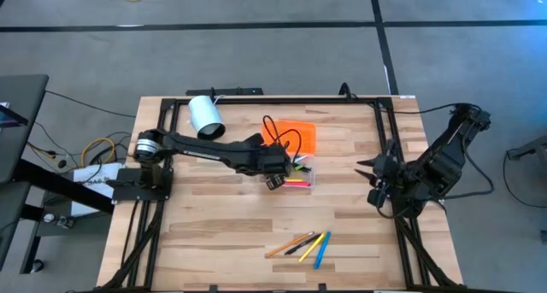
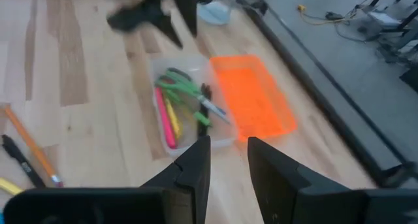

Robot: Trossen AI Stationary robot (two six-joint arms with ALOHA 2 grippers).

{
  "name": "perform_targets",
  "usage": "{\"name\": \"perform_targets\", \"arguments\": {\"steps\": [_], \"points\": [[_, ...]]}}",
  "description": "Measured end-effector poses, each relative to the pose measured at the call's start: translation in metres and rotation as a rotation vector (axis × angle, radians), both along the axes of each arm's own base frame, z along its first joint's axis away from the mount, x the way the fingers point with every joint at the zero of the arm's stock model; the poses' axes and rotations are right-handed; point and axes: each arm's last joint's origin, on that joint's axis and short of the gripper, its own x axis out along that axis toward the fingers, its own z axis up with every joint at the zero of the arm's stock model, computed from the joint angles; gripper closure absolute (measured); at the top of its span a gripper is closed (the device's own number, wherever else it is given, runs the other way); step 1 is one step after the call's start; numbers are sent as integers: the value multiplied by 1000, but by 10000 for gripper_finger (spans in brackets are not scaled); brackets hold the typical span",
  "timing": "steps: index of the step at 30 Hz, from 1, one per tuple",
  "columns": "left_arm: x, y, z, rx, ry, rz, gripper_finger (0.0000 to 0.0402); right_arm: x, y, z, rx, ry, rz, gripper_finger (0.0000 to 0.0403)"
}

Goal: Pick & place school supplies into a supply box
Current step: Put the blue pen into the orange supply box

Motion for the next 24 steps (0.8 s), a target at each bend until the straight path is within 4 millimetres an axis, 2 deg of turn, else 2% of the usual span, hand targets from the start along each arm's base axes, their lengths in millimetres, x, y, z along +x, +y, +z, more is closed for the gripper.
{"name": "perform_targets", "arguments": {"steps": [5, 11, 17, 22, 24], "points": [[-19, -19, 41, 9, -110, -129, 248, 11, 14, -28, 90, 12, 80, 305], [-52, -45, 68, 47, -138, -301, 248, 40, 34, -50, 189, -93, 183, 305], [-89, -59, 70, 42, -162, -319, 248, 74, 50, -76, 295, 35, 304, 305], [-123, -75, 60, -9, -198, -320, 248, 102, 68, -110, 438, 192, 374, 305], [-136, -81, 55, -23, -235, -317, 248, 110, 74, -116, 483, 227, 371, 305]]}}
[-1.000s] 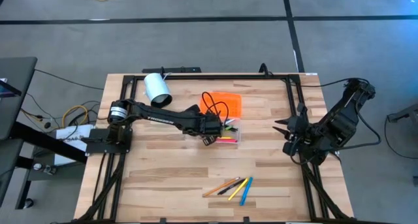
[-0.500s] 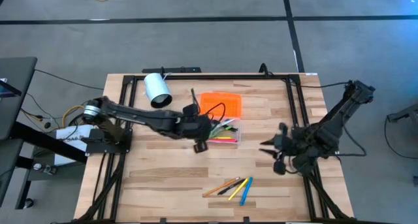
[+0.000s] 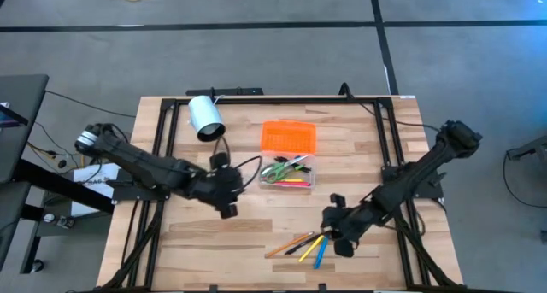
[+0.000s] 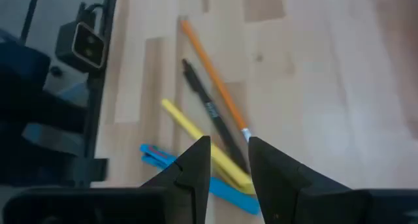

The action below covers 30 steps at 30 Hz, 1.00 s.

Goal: Pick & place school supplies into a supply box
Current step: Put the blue pen into the orange supply box

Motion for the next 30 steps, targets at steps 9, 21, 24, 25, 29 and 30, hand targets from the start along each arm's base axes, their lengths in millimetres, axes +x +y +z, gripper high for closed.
{"name": "perform_targets", "arguments": {"steps": [9, 21, 24, 25, 29, 30], "points": [[-33, -22, -18, -126, -216, 175, 248, 12, 20, -25, -119, 89, 257, 305], [-29, -35, -18, -208, -380, 313, 248, 5, 26, -54, -288, 214, 461, 305], [-28, -36, -20, -204, -380, 323, 248, 6, 24, -55, -307, 208, 446, 305], [-28, -36, -21, -201, -378, 323, 248, 7, 24, -54, -305, 203, 444, 305], [-27, -37, -23, -186, -372, 324, 248, 8, 23, -54, -307, 200, 441, 305], [-27, -36, -24, -179, -365, 324, 248, 8, 23, -54, -308, 199, 439, 305]]}}
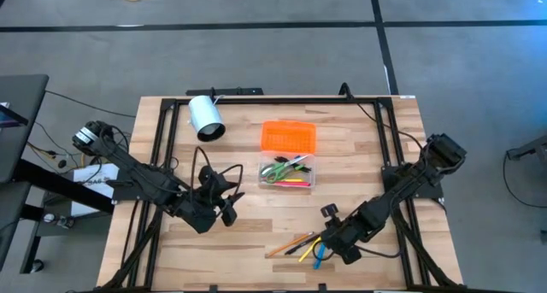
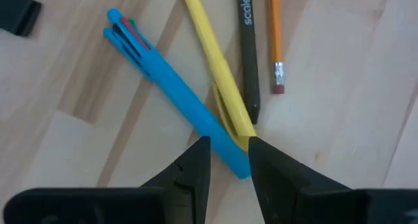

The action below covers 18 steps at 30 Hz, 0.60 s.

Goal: Pick & place school supplies into a supply box
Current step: Put the blue pen into the orange supply box

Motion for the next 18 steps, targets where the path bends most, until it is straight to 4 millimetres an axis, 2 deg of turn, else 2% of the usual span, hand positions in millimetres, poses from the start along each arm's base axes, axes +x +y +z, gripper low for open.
{"name": "perform_targets", "arguments": {"steps": [6, 18], "points": [[3, -2, -5, 28, 12, 10, 248, 5, -1, 0, 21, -37, -12, 305], [5, -7, -11, 18, 37, -18, 248, -8, -8, -18, -7, -11, 27, 305]]}}
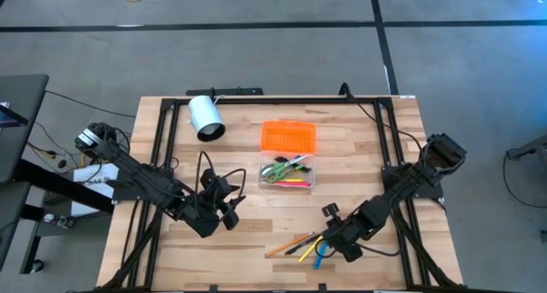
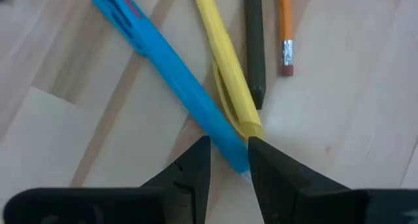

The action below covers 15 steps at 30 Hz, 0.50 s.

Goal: Pick & place school supplies into a supply box
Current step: Put the blue pen into the orange supply box

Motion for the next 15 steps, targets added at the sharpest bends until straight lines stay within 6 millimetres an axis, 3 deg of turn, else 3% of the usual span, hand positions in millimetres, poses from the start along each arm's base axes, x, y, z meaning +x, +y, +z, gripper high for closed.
{"name": "perform_targets", "arguments": {"steps": [15], "points": [[0, 0, 0, 3, -9, 10, 248, -4, -2, -6, -7, -3, -6, 305]]}}
